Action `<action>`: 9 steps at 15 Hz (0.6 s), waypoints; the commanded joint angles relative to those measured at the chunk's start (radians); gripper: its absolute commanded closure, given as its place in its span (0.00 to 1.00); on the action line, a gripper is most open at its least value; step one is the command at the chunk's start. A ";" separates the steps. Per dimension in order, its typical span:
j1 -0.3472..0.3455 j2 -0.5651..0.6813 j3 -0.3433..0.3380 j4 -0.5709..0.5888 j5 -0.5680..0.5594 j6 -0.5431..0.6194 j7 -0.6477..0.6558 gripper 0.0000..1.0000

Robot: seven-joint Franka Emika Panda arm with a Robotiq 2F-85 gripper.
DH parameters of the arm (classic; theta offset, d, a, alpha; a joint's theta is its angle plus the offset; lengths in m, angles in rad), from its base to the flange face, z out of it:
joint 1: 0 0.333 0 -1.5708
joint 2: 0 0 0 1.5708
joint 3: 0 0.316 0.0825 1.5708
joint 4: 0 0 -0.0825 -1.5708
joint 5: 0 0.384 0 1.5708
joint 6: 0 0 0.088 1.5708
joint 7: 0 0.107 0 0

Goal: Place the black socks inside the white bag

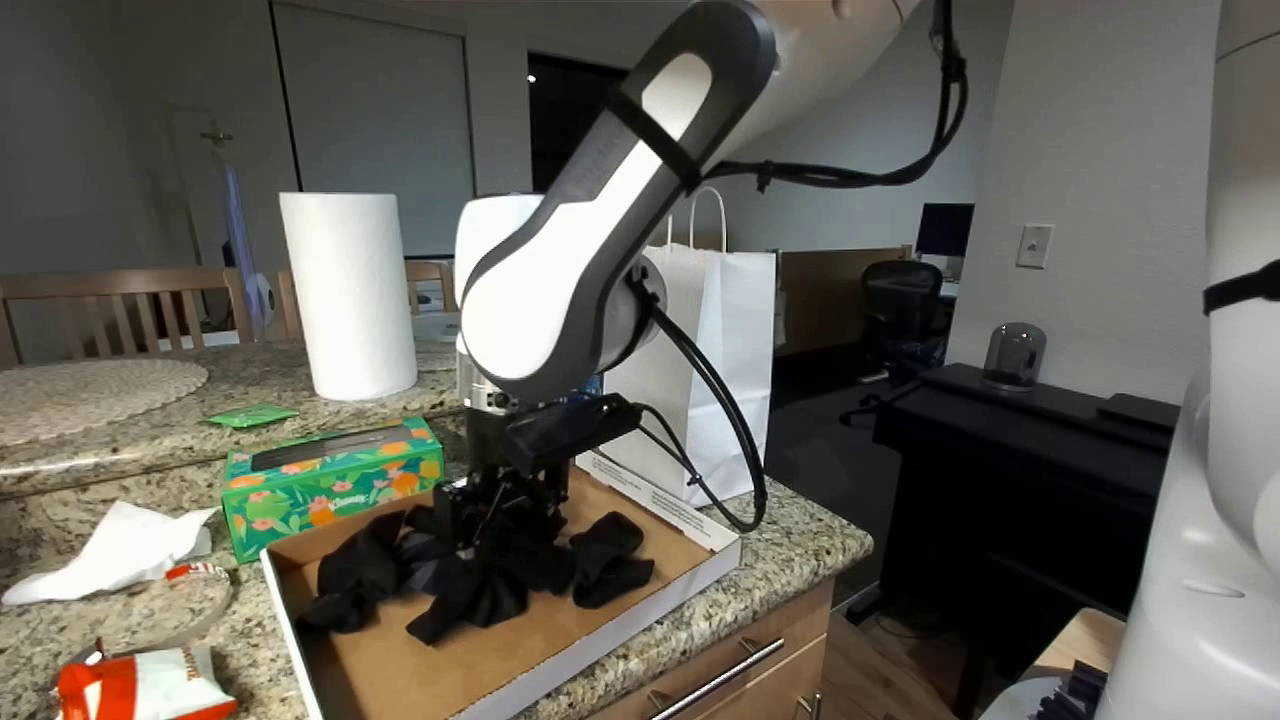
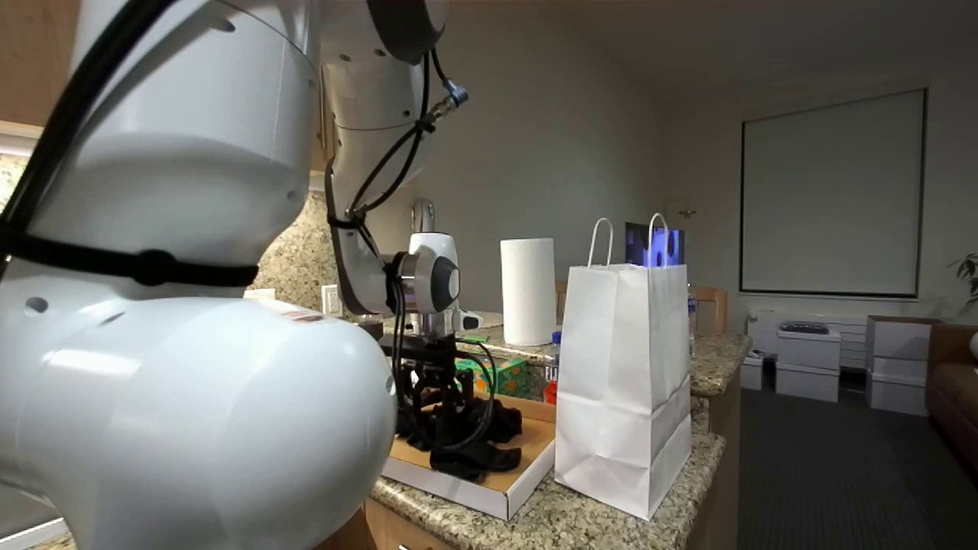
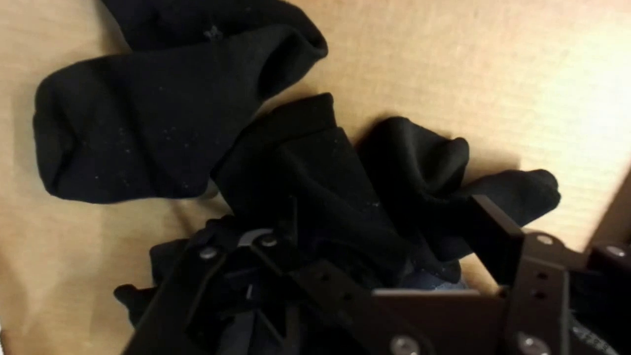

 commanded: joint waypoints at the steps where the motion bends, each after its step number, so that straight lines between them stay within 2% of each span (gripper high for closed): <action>1: 0.034 0.023 -0.025 0.036 -0.009 -0.029 0.012 0.44; 8: 0.047 0.037 -0.051 0.058 -0.008 -0.056 0.014 0.90; 9: 0.047 0.035 -0.053 0.059 -0.007 -0.059 0.014 0.93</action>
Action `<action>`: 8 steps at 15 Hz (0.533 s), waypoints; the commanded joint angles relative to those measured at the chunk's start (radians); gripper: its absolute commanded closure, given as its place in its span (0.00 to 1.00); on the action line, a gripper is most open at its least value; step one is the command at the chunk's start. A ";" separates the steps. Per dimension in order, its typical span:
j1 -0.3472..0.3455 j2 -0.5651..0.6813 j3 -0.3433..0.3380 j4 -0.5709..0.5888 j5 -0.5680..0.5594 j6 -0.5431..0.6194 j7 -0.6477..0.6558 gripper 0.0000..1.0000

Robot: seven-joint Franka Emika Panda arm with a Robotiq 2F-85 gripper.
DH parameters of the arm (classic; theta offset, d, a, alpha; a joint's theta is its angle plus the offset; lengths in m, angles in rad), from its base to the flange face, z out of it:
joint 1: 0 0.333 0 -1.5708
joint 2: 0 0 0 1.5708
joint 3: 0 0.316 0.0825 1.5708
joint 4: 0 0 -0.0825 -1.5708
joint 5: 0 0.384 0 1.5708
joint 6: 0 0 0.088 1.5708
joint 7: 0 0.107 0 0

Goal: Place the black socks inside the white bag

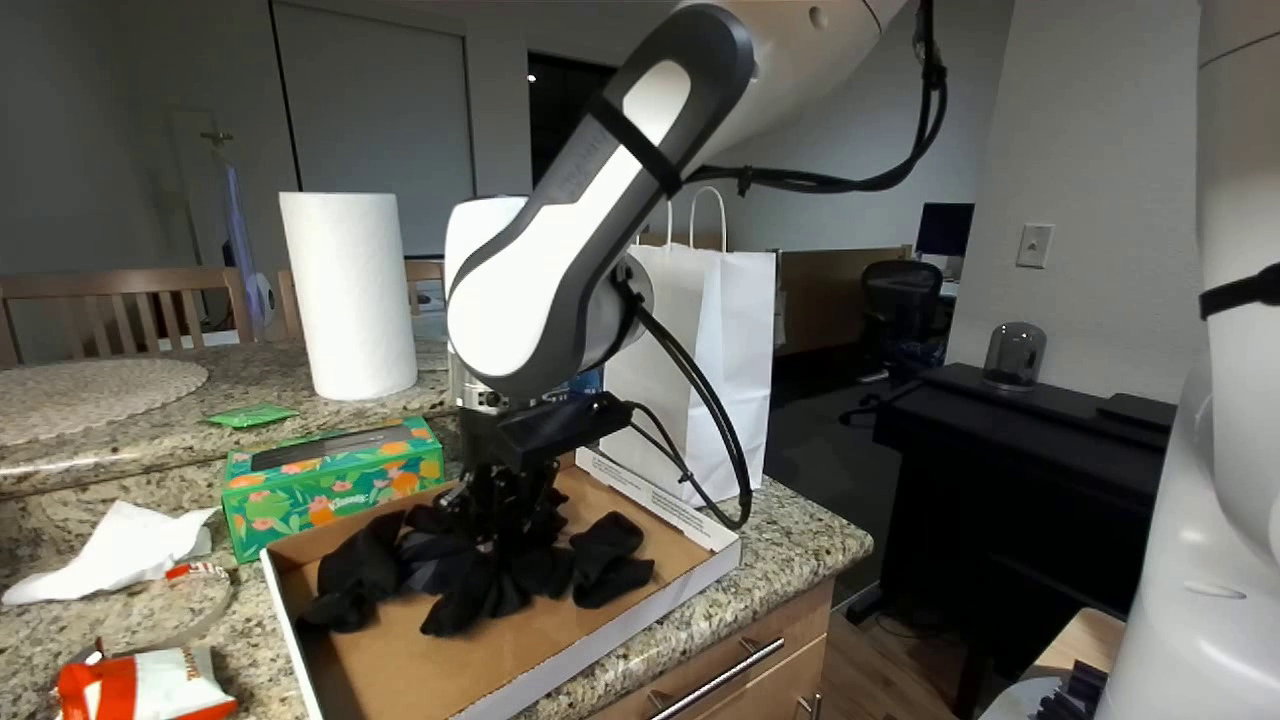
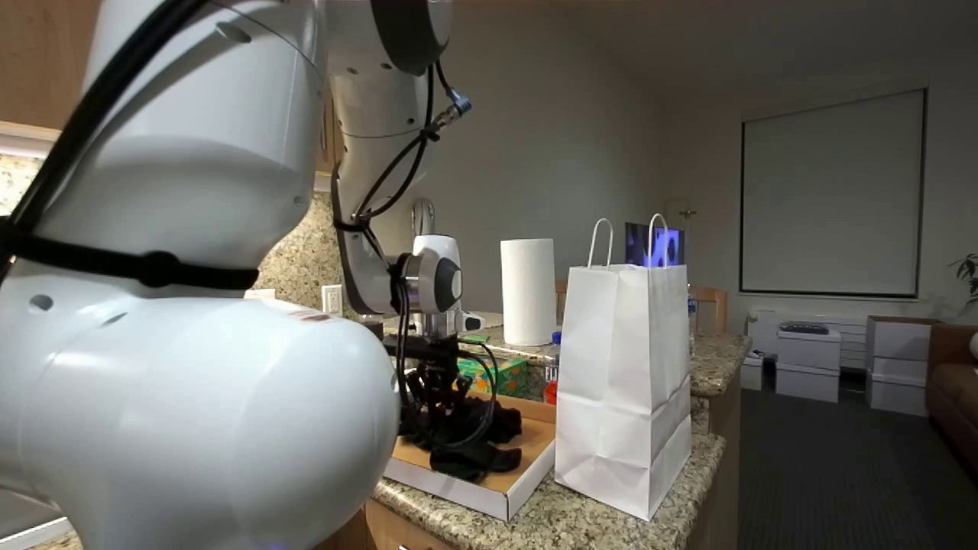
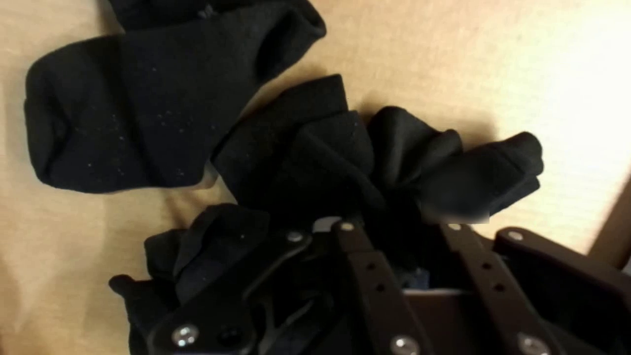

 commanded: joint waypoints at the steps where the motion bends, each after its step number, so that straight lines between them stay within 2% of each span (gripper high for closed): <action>1: 0.012 0.002 -0.016 0.013 -0.008 -0.028 0.014 0.93; 4: 0.011 -0.016 -0.019 0.002 -0.006 -0.027 0.014 0.97; 5: 0.011 -0.021 -0.019 -0.001 -0.006 -0.026 0.013 0.94; 8: 0.006 -0.059 -0.017 -0.021 0.003 -0.016 0.008 0.92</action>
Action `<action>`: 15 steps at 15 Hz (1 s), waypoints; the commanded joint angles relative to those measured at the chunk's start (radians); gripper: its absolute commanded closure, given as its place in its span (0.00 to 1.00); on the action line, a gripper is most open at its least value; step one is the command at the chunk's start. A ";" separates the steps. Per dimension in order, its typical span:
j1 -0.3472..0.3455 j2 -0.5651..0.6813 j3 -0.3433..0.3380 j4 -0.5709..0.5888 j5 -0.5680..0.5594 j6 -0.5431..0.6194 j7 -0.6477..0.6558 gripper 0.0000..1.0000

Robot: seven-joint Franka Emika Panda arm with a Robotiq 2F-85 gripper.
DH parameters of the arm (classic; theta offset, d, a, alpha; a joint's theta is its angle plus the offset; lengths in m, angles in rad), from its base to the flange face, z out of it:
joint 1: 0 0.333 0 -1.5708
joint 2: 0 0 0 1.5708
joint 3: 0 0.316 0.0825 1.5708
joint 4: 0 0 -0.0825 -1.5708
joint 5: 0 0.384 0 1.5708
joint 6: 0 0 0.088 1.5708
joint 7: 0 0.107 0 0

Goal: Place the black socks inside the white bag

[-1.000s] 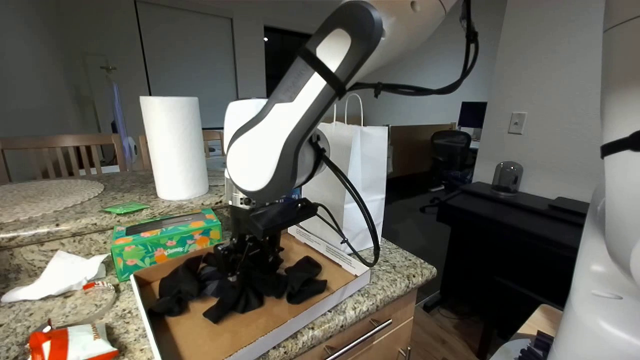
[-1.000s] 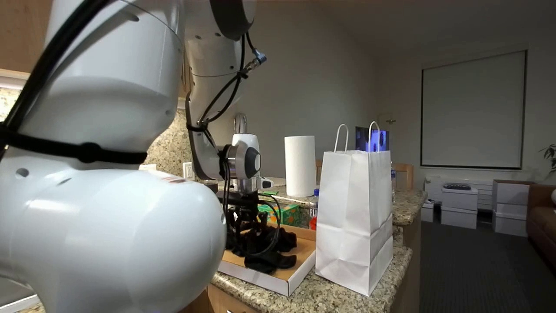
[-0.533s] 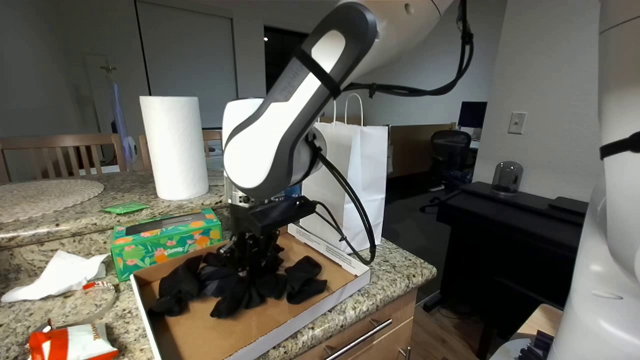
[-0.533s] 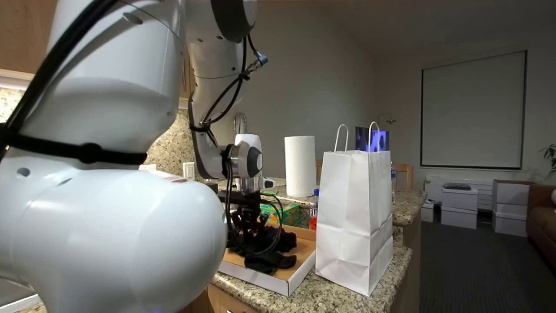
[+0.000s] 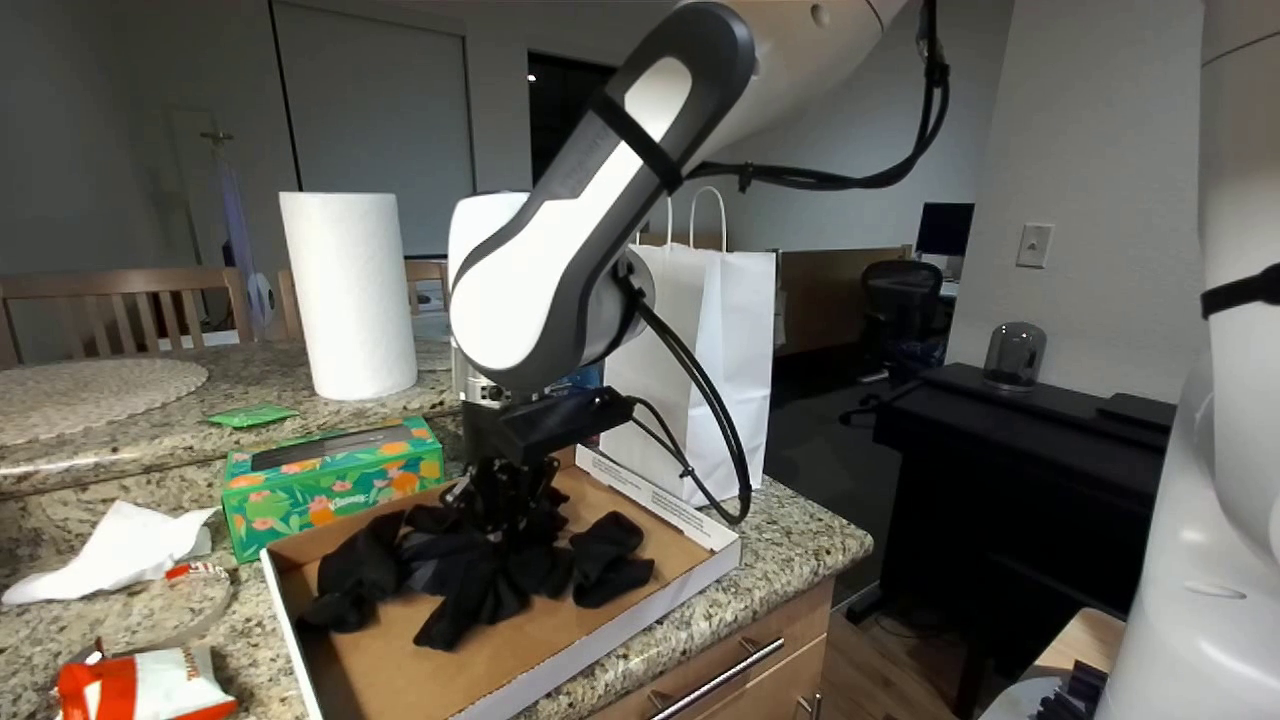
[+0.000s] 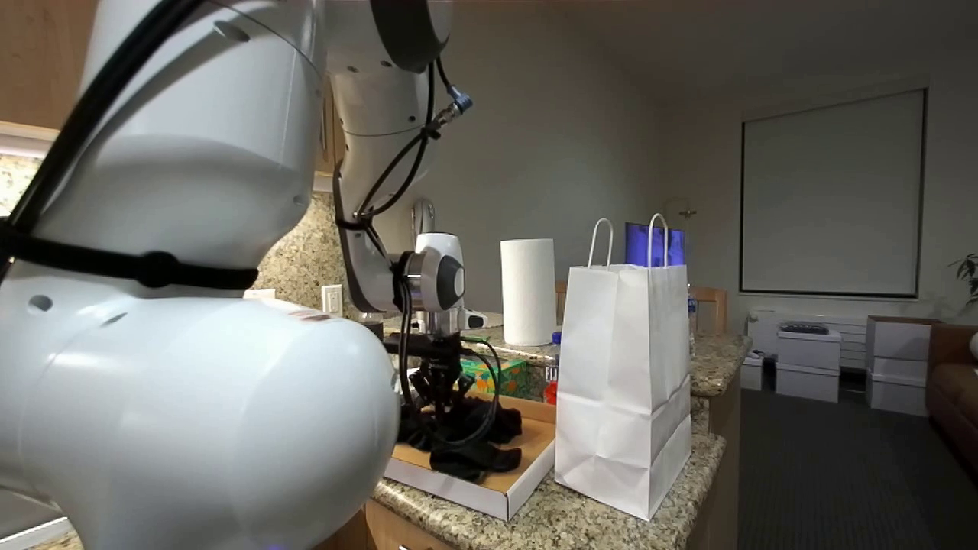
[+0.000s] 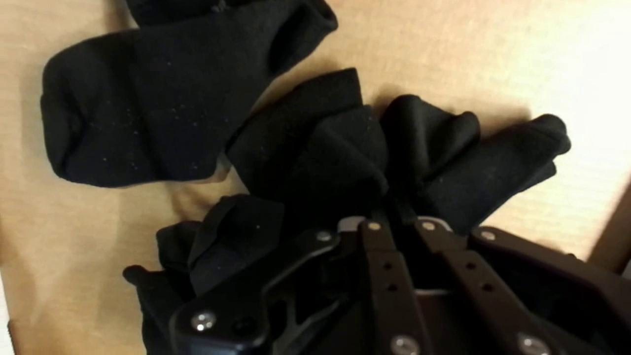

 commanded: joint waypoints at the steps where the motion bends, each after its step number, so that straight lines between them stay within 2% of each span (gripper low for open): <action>1: 0.003 -0.064 -0.006 -0.030 0.006 -0.007 0.005 0.93; 9: -0.011 -0.258 0.011 -0.108 0.073 0.025 -0.050 0.92; 15: 0.003 -0.390 0.007 -0.125 0.168 -0.031 -0.196 0.92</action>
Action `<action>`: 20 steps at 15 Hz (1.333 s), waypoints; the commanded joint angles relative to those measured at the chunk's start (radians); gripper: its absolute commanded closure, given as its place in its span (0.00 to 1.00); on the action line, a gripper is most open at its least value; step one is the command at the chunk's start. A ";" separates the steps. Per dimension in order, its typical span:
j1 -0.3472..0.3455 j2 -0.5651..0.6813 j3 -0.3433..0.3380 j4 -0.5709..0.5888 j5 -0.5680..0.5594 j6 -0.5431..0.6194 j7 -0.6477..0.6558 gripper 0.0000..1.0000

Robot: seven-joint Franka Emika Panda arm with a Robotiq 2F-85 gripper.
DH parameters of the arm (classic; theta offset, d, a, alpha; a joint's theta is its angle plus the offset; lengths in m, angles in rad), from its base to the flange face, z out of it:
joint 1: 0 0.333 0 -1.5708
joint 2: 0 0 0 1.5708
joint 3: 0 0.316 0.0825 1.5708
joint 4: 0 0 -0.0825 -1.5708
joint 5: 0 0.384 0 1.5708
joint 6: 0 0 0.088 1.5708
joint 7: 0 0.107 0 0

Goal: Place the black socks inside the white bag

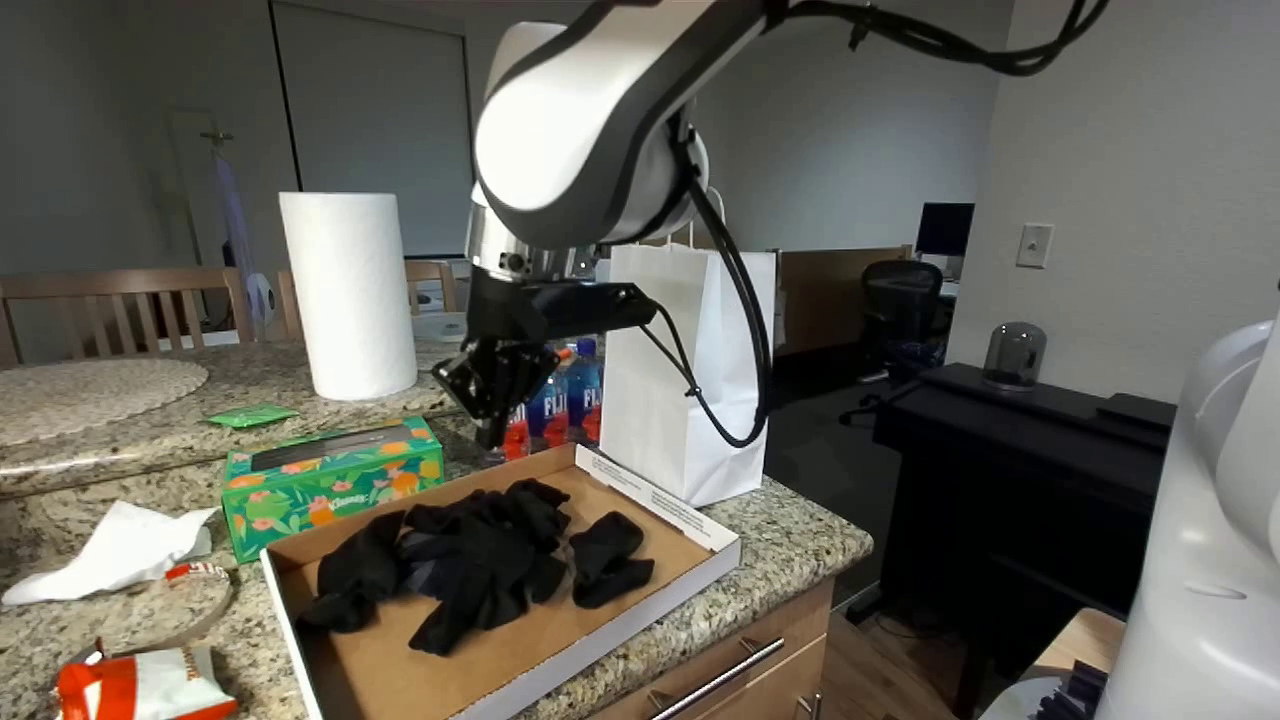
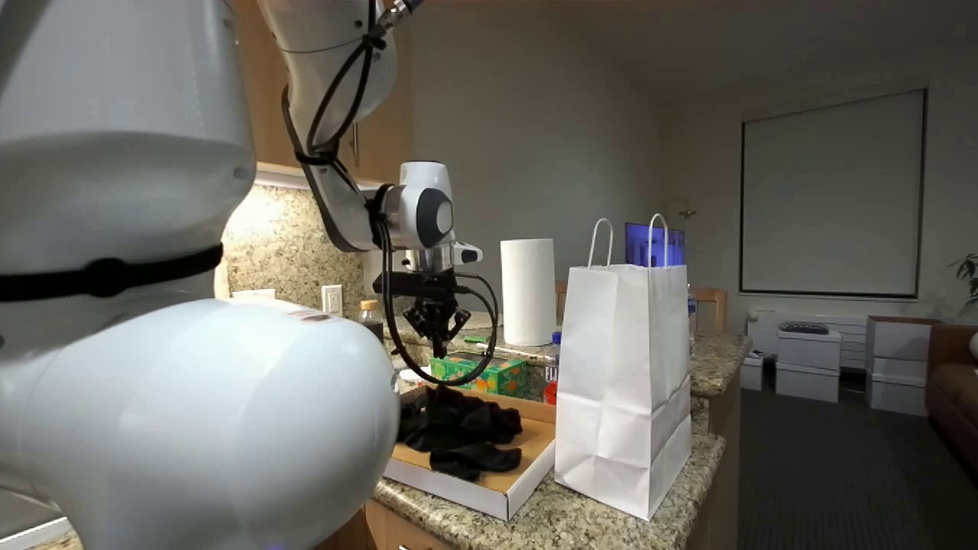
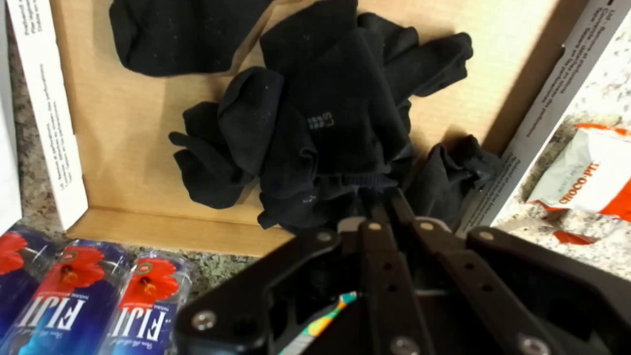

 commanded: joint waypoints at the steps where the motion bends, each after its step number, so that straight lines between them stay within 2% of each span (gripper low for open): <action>1: 0.004 -0.084 -0.003 -0.020 0.071 -0.057 -0.108 0.93; 2: 0.007 -0.083 -0.006 -0.011 0.090 -0.083 -0.131 0.93; 3: 0.016 -0.052 -0.014 0.009 0.134 -0.119 -0.179 0.68; 5: 0.015 0.001 -0.016 0.033 0.184 -0.174 -0.227 0.67; 7: 0.002 0.055 -0.005 0.039 0.177 -0.186 -0.228 0.56; 15: -0.004 0.242 0.003 0.088 0.038 -0.041 -0.125 0.04; 16: -0.003 0.259 0.001 0.098 0.024 -0.030 -0.114 0.02; 17: 0.001 0.274 -0.001 0.105 -0.001 -0.025 -0.096 0.36; 19: 0.006 0.297 -0.003 0.122 -0.031 -0.017 -0.075 0.40; 20: 0.007 0.306 -0.004 0.128 -0.041 -0.012 -0.067 0.47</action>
